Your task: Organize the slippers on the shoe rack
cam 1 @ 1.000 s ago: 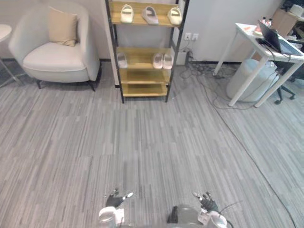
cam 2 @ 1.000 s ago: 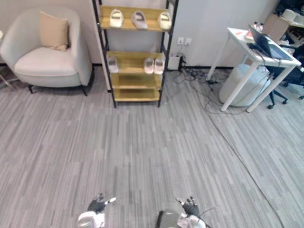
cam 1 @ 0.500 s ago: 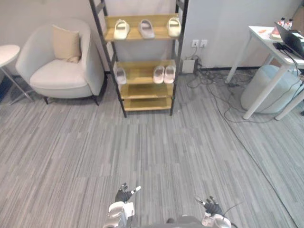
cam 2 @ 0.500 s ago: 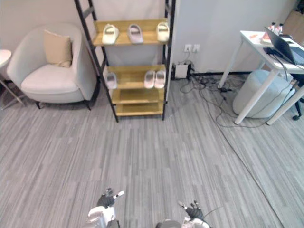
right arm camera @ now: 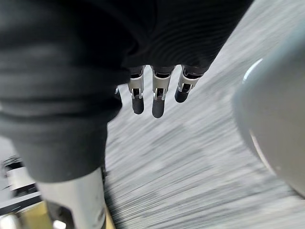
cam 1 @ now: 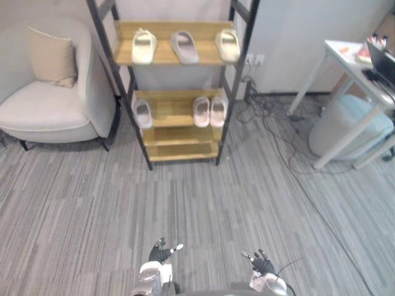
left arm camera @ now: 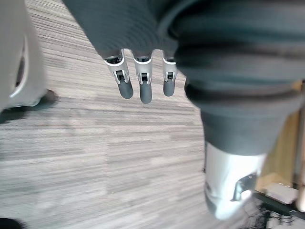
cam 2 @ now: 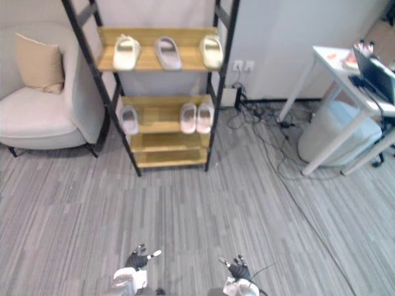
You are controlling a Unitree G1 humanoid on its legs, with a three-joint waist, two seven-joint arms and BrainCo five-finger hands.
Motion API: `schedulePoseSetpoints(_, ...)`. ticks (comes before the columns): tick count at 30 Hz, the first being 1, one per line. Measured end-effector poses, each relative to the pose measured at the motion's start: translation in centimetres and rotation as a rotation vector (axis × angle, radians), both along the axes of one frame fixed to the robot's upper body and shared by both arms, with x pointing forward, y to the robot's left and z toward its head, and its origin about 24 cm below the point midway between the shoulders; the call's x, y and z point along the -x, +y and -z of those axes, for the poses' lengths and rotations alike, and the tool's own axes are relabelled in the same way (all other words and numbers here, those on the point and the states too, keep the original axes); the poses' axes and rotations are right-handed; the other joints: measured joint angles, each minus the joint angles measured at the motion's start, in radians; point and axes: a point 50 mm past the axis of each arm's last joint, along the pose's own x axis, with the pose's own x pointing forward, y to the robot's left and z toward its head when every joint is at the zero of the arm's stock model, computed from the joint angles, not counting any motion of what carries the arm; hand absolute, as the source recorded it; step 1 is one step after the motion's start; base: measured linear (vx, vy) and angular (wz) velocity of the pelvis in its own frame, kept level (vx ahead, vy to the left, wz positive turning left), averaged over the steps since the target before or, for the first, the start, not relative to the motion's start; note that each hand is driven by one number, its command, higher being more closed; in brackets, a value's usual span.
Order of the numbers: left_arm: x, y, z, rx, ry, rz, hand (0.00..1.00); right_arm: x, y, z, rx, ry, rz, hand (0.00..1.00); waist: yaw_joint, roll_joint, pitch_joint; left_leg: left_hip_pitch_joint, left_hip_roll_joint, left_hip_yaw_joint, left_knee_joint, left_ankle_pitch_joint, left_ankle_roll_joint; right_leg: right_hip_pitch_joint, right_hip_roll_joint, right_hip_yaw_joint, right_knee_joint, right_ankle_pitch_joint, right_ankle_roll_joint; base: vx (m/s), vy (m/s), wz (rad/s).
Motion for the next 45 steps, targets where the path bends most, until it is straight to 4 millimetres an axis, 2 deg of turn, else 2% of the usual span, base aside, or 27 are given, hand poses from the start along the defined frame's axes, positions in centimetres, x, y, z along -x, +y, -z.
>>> schedulePoseSetpoints(2, 0.3, 0.0, 0.1, 0.001, 0.012, -0.001, 0.00, -0.2, -0.3, -0.1, 0.004, -0.008, -0.001, 0.00, -0.018, 0.002, 0.001, 0.043, 0.018, -0.024, -0.032, 0.000, 0.000, -0.060, 0.009, -0.014, -0.186, -0.008, -0.011, 0.45, -0.215, 0.56)
schedulePoseSetpoints(3, 0.3, 0.0, 0.2, 0.001, 0.014, 0.000, 0.00, -0.2, -0.4, -0.1, 0.006, -0.008, -0.002, 0.00, -0.022, 0.001, 0.000, 0.059, 0.027, -0.037, -0.045, -0.010, -0.018, -0.082, 0.023, 0.005, -0.351, 0.047, -0.008, 0.32, -0.223, 0.50)
schedulePoseSetpoints(4, 0.3, 0.0, 0.2, 0.000, 0.014, 0.001, 0.00, -0.1, -0.3, -0.1, 0.006, -0.004, -0.003, 0.00, -0.022, -0.005, -0.001, 0.065, 0.023, -0.047, -0.048, -0.019, -0.033, -0.082, 0.028, 0.016, -0.430, 0.095, -0.011, 0.53, -0.361, 0.62)
schedulePoseSetpoints(5, 0.3, 0.1, 0.2, -0.001, 0.021, -0.005, 0.00, 0.0, -0.4, 0.0, 0.005, 0.005, -0.004, 0.00, -0.026, -0.016, 0.010, 0.099, 0.024, -0.083, -0.048, -0.064, -0.115, -0.085, 0.031, 0.049, -0.513, 0.245, -0.048, 0.48, -0.307, 0.38)
schedulePoseSetpoints(6, 0.6, -0.7, 0.4, 0.024, 0.034, -0.010, 0.00, -0.2, -1.6, -0.1, 0.037, 0.006, -0.011, 0.00, -0.021, 0.035, 0.014, 0.104, 0.069, -0.087, -0.043, -0.074, -0.135, -0.086, 0.058, 0.027, -0.474, 0.225, -0.062, 0.54, -0.334, 0.31)
schedulePoseSetpoints(9, 0.8, -0.9, 0.5, 0.043, 0.043, -0.041, 0.00, 0.0, -1.9, 0.0, 0.045, 0.023, -0.013, 0.00, -0.028, 0.054, 0.016, 0.096, 0.108, -0.099, 0.014, -0.041, -0.177, -0.070, 0.077, -0.005, -0.430, 0.116, -0.075, 0.38, -0.267, 0.18)
schedulePoseSetpoints(11, 0.9, -0.6, 0.5, 0.046, 0.041, -0.069, 0.00, 0.7, -1.9, 0.2, 0.043, 0.040, -0.009, 0.00, -0.033, 0.055, 0.018, 0.021, 0.153, -0.138, 0.216, -0.029, -0.195, -0.011, 0.094, -0.032, -0.451, 0.078, -0.077, 0.29, -0.251, 0.41)
schedulePoseSetpoints(12, 0.2, -0.4, 0.1, 0.041, 0.005, -0.073, 0.00, 0.9, -1.7, 0.3, 0.039, 0.045, -0.012, 0.00, -0.032, 0.047, 0.026, -0.086, 0.194, -0.166, 0.461, 0.042, -0.214, 0.056, 0.106, -0.049, -0.486, 0.063, -0.087, 0.29, -0.203, 0.26)
schedulePoseSetpoints(13, 0.1, -0.3, 0.0, 0.042, -0.005, -0.074, 0.00, 1.0, -1.6, 0.3, 0.039, 0.048, -0.018, 0.00, -0.022, 0.039, 0.032, -0.158, 0.223, -0.158, 0.623, 0.042, -0.205, 0.105, 0.114, -0.053, -0.510, 0.051, -0.096, 0.29, -0.172, 0.14)
schedulePoseSetpoints(15, -0.1, -0.3, -0.2, 0.047, -0.022, -0.071, 0.00, 1.0, -1.5, 0.3, 0.034, 0.048, -0.015, 0.00, -0.017, 0.039, 0.032, -0.238, 0.243, -0.095, 0.728, -0.028, -0.178, 0.184, 0.117, -0.055, -0.558, 0.042, -0.102, 0.33, -0.075, -0.11)
schedulePoseSetpoints(17, -0.2, -0.3, -0.3, 0.047, -0.033, -0.072, 0.00, 1.0, -1.4, 0.3, 0.032, 0.046, -0.015, 0.00, -0.015, 0.039, 0.032, -0.291, 0.240, -0.029, 0.684, -0.074, -0.157, 0.241, 0.114, -0.049, -0.610, 0.044, -0.096, 0.27, 0.012, -0.21)
schedulePoseSetpoints(20, -0.7, -0.3, -0.5, 0.044, -0.059, -0.067, 0.00, 1.0, -1.3, 0.4, 0.028, 0.049, -0.013, 0.00, -0.011, 0.038, 0.033, -0.357, 0.161, 0.013, 0.358, -0.084, -0.145, 0.298, 0.088, -0.018, -0.661, 0.032, -0.061, 0.35, 0.163, -0.27)
schedulePoseSetpoints(21, -0.6, -0.5, -0.5, 0.044, -0.057, -0.057, 0.00, 1.1, -1.4, 0.4, 0.030, 0.053, -0.011, 0.00, -0.010, 0.040, 0.031, -0.342, 0.115, 0.007, 0.159, -0.025, -0.145, 0.308, 0.077, -0.005, -0.665, 0.019, -0.028, 0.35, 0.223, -0.39)
schedulePoseSetpoints(22, -0.3, -0.9, -0.3, 0.044, -0.043, -0.025, 0.00, 1.6, -1.8, 0.5, 0.040, 0.068, -0.007, 0.00, -0.005, 0.043, 0.016, -0.330, 0.083, -0.016, 0.097, 0.071, -0.105, 0.312, 0.076, 0.032, -0.661, 0.004, 0.001, 0.34, 0.226, -0.33)
schedulePoseSetpoints(24, -0.3, -0.1, -0.2, 0.014, -0.027, 0.003, 0.00, 2.3, -0.6, 1.0, 0.006, 0.103, -0.009, 0.00, -0.008, -0.001, -0.018, -0.331, 0.036, 0.015, 0.099, 0.039, -0.086, 0.328, 0.028, 0.066, -0.693, 0.004, 0.016, 0.42, 0.195, -0.10)
schedulePoseSetpoints(25, -0.2, 0.1, -0.1, 0.009, -0.023, 0.004, 0.00, 2.5, -0.3, 1.1, -0.003, 0.107, -0.008, 0.00, -0.010, -0.012, -0.022, -0.328, 0.021, 0.023, 0.112, 0.024, -0.077, 0.333, 0.010, 0.071, -0.689, 0.013, 0.030, 0.45, 0.186, -0.02)
schedulePoseSetpoints(28, 0.2, 0.0, 0.1, 0.003, -0.005, 0.027, 0.00, 2.5, -0.1, 1.1, -0.009, 0.109, -0.017, 0.00, -0.007, -0.018, -0.025, -0.257, -0.014, 0.051, 0.075, 0.002, -0.054, 0.301, -0.028, 0.118, -0.550, 0.038, 0.044, 0.35, 0.181, -0.11)
schedulePoseSetpoints(30, 0.6, 0.1, 0.3, -0.010, 0.019, 0.065, 0.00, 2.4, -0.3, 1.1, -0.009, 0.103, -0.014, 0.00, -0.007, -0.013, -0.023, -0.164, -0.032, 0.062, 0.010, -0.005, -0.043, 0.215, -0.045, 0.167, -0.301, 0.091, 0.065, 0.33, 0.171, -0.07)
schedulePoseSetpoints(31, 0.8, 0.4, 0.4, -0.021, 0.033, 0.079, 0.00, 2.5, -0.5, 1.0, -0.003, 0.105, -0.013, 0.00, -0.010, -0.005, -0.018, -0.122, -0.033, 0.058, -0.015, -0.010, -0.036, 0.177, -0.049, 0.171, -0.194, 0.086, 0.069, 0.27, 0.098, 0.02)
schedulePoseSetpoints(33, 1.1, 0.7, 0.5, -0.031, 0.047, 0.079, 0.00, 2.5, -0.7, 1.0, 0.002, 0.105, -0.015, 0.00, -0.012, -0.002, -0.018, -0.066, -0.026, 0.044, -0.050, -0.010, -0.036, 0.139, -0.035, 0.147, -0.132, 0.021, 0.055, 0.20, 0.010, 0.11)
schedulePoseSetpoints(36, 1.3, 0.8, 0.6, -0.032, 0.056, 0.079, 0.00, 2.3, -0.9, 0.9, 0.006, 0.096, -0.017, 0.00, -0.020, 0.005, -0.018, -0.050, 0.011, 0.006, -0.052, -0.009, -0.037, 0.097, -0.002, 0.110, -0.292, -0.032, 0.038, 0.15, -0.141, 0.32)
schedulePoseSetpoints(38, 1.3, 0.9, 0.6, -0.033, 0.058, 0.078, 0.00, 2.3, -0.8, 1.0, 0.005, 0.098, -0.017, 0.00, -0.020, 0.003, -0.019, -0.051, 0.018, -0.010, -0.050, -0.007, -0.044, 0.100, 0.011, 0.117, -0.453, 0.001, 0.027, 0.10, -0.192, 0.31)
schedulePoseSetpoints(39, 1.4, 1.1, 0.7, -0.038, 0.061, 0.072, 0.00, 2.7, -0.6, 1.1, -0.005, 0.115, -0.017, 0.00, -0.019, -0.023, -0.031, -0.051, -0.002, -0.048, -0.060, -0.012, -0.096, 0.107, 0.014, 0.151, -0.569, 0.102, 0.032, 0.12, -0.223, 0.30)
schedulePoseSetpoints(40, 1.7, 0.4, 0.8, -0.016, 0.073, 0.060, 0.00, 2.7, -1.3, 1.0, 0.018, 0.114, -0.012, 0.00, -0.021, 0.022, -0.032, -0.042, 0.029, -0.075, -0.084, -0.015, -0.119, 0.122, 0.043, 0.129, -0.579, 0.104, 0.022, 0.12, -0.223, 0.30)
schedulePoseSetpoints(41, 1.7, 0.1, 0.9, -0.007, 0.076, 0.058, 0.00, 2.7, -1.6, 1.0, 0.025, 0.113, -0.011, 0.00, -0.022, 0.031, -0.032, -0.040, 0.035, -0.077, -0.088, -0.014, -0.122, 0.127, 0.050, 0.124, -0.589, 0.106, 0.020, 0.13, -0.188, 0.13)
schedulePoseSetpoints(42, 1.9, -0.8, 0.9, 0.020, 0.078, 0.048, 0.00, 2.7, -2.3, 0.9, 0.044, 0.113, -0.012, 0.00, -0.019, 0.065, -0.040, -0.031, 0.057, -0.077, -0.108, -0.004, -0.138, 0.139, 0.072, 0.116, -0.609, 0.112, 0.010, 0.08, -0.126, 0.05)
schedulePoseSetpoints(45, 2.0, -1.1, 1.0, 0.032, 0.084, 0.039, 0.00, 3.0, -2.5, 1.0, 0.049, 0.129, -0.014, 0.00, -0.019, 0.078, -0.048, -0.030, 0.085, -0.110, -0.120, 0.006, -0.149, 0.175, 0.104, 0.088, -0.669, 0.128, -0.009, 0.05, -0.147, 0.16)
